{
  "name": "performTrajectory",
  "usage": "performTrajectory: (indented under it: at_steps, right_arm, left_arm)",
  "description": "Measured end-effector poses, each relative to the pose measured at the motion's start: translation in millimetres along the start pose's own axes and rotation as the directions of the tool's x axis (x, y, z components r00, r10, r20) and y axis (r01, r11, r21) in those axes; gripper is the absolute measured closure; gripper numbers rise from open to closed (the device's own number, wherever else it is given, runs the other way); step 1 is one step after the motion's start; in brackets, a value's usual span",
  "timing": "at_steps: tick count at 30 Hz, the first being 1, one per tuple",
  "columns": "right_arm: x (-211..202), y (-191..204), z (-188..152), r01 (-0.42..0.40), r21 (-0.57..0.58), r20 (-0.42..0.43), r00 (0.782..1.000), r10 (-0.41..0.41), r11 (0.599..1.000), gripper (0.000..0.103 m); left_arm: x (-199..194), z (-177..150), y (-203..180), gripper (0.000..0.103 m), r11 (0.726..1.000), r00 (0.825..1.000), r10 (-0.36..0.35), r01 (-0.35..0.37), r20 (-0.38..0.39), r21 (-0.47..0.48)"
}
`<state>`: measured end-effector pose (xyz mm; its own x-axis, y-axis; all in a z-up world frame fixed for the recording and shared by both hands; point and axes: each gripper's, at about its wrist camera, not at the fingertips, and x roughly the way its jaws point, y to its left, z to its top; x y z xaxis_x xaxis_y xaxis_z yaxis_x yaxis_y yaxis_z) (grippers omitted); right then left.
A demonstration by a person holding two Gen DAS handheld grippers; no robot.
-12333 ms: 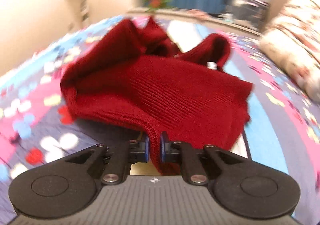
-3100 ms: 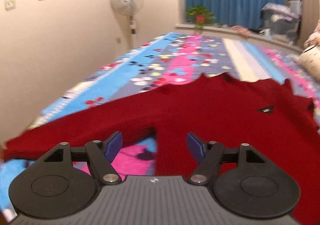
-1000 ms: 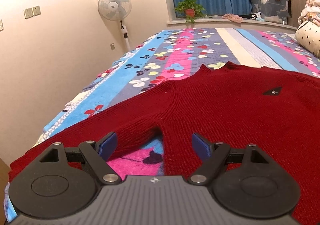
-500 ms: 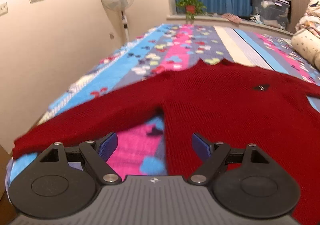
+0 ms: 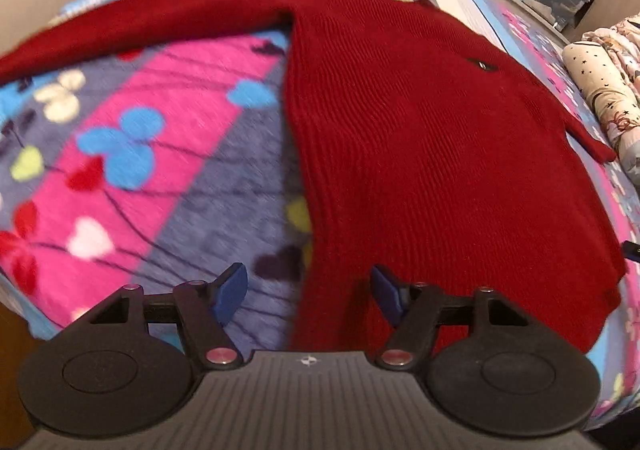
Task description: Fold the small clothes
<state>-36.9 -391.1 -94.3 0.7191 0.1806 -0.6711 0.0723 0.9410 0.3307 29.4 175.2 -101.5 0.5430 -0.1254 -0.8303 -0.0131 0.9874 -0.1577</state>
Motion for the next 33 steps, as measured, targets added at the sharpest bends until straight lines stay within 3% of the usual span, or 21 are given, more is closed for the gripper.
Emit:
performTrajectory:
  at_steps: [5, 7, 8, 9, 10, 12, 15, 18, 21, 24, 26, 27, 29, 31, 33]
  right_arm:
    - [21, 10, -5, 0.034, -0.049, -0.048, 0.998, -0.037, 0.998, 0.049]
    - [23, 17, -6, 0.040, -0.077, -0.037, 0.998, -0.043, 0.996, 0.050]
    - [24, 20, -6, 0.039, -0.090, -0.035, 0.999, -0.042, 0.995, 0.053]
    - [26, 24, -6, 0.033, -0.099, -0.033, 0.999, -0.036, 0.995, 0.068]
    - [26, 26, -6, 0.024, -0.106, -0.032, 0.999, -0.027, 0.994, 0.077]
    - [22, 30, -6, 0.014, -0.120, -0.028, 0.999, -0.018, 0.993, 0.084]
    - [5, 32, 1, 0.010, -0.103, 0.013, 1.000, -0.008, 0.995, 0.087]
    - [-43, 33, 14, -0.016, -0.033, 0.142, 0.990, 0.021, 0.999, 0.098]
    - [-72, 26, 13, -0.060, 0.034, 0.192, 0.980, 0.052, 0.998, 0.098]
    - [-35, 23, 2, 0.011, 0.039, 0.021, 1.000, -0.011, 0.999, 0.097]
    - [-7, 27, -5, 0.076, 0.009, -0.087, 0.993, -0.075, 0.997, 0.096]
    - [0, 30, -6, 0.113, -0.002, -0.102, 0.988, -0.113, 0.994, 0.093]
    - [0, 40, -6, 0.184, -0.056, -0.062, 0.980, -0.188, 0.981, 0.090]
    - [-9, 52, -3, 0.245, -0.124, 0.040, 0.970, -0.242, 0.962, 0.078]
    - [-17, 61, 0, 0.264, -0.153, 0.129, 0.961, -0.245, 0.952, 0.071]
  left_arm:
    - [11, -5, -11, 0.034, 0.997, 0.998, 0.049, -0.048, -0.025, 0.060]
    - [11, -6, -12, 0.041, 0.997, 0.999, 0.036, -0.034, -0.023, 0.066]
    - [10, -7, -12, 0.057, 0.998, 1.000, 0.014, -0.013, -0.025, 0.069]
    - [9, -8, -12, 0.076, 0.998, 1.000, -0.017, 0.019, -0.026, 0.067]
    - [7, -9, -12, 0.084, 0.997, 0.999, -0.037, 0.038, -0.021, 0.069]
    - [1, -13, -17, 0.092, 0.995, 1.000, -0.029, 0.029, 0.000, 0.097]
    - [-19, -13, -14, 0.093, 0.994, 0.996, -0.062, 0.056, 0.065, 0.090]
    - [-51, -13, 1, 0.094, 0.991, 0.976, -0.134, 0.129, 0.171, 0.043]
    - [-54, -16, 10, 0.093, 0.995, 0.980, -0.104, 0.104, 0.171, 0.006]
    - [-30, -13, 5, 0.090, 0.999, 0.997, -0.033, 0.032, 0.068, 0.018]
    - [-25, -13, -1, 0.087, 0.998, 0.996, 0.046, -0.049, 0.075, 0.047]
    - [-28, -12, -7, 0.077, 0.993, 0.990, 0.088, -0.096, 0.110, 0.071]
    - [-35, -10, -15, 0.061, 0.986, 0.977, 0.115, -0.135, 0.179, 0.102]
    - [-39, -11, -25, 0.060, 0.986, 0.975, 0.085, -0.112, 0.203, 0.124]
    - [-38, -12, -34, 0.060, 0.984, 0.977, 0.060, -0.092, 0.205, 0.149]
